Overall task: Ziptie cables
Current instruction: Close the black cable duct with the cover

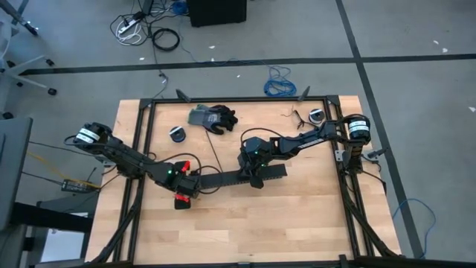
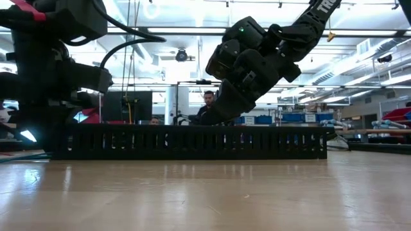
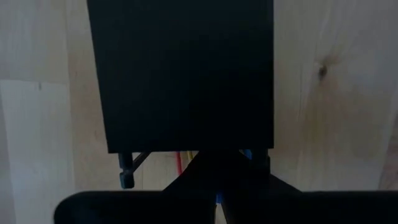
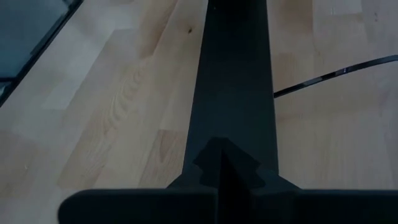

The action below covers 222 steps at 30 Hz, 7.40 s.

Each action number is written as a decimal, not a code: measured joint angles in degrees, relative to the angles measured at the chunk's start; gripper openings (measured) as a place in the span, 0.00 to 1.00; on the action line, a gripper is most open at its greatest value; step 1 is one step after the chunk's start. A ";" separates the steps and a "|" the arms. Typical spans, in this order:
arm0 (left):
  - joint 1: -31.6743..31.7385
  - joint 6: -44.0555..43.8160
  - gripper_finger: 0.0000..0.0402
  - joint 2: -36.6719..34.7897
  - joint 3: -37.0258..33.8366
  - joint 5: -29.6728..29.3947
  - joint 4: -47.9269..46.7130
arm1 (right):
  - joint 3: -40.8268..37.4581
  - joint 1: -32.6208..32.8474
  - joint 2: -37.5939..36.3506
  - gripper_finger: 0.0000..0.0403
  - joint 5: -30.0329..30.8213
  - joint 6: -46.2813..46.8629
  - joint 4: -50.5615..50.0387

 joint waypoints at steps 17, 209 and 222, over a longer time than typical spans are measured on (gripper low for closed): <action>0.00 0.35 0.00 0.04 0.00 -0.60 -0.04 | 0.07 -0.07 3.86 0.00 -2.26 0.46 7.38; 1.46 -18.99 0.00 -3.99 10.14 -10.18 -34.34 | -0.92 -0.89 -5.90 0.00 15.16 2.40 -11.92; 0.68 -18.88 0.00 -16.98 10.78 -19.87 -30.49 | -1.07 -8.35 -5.85 0.00 16.62 0.11 -11.43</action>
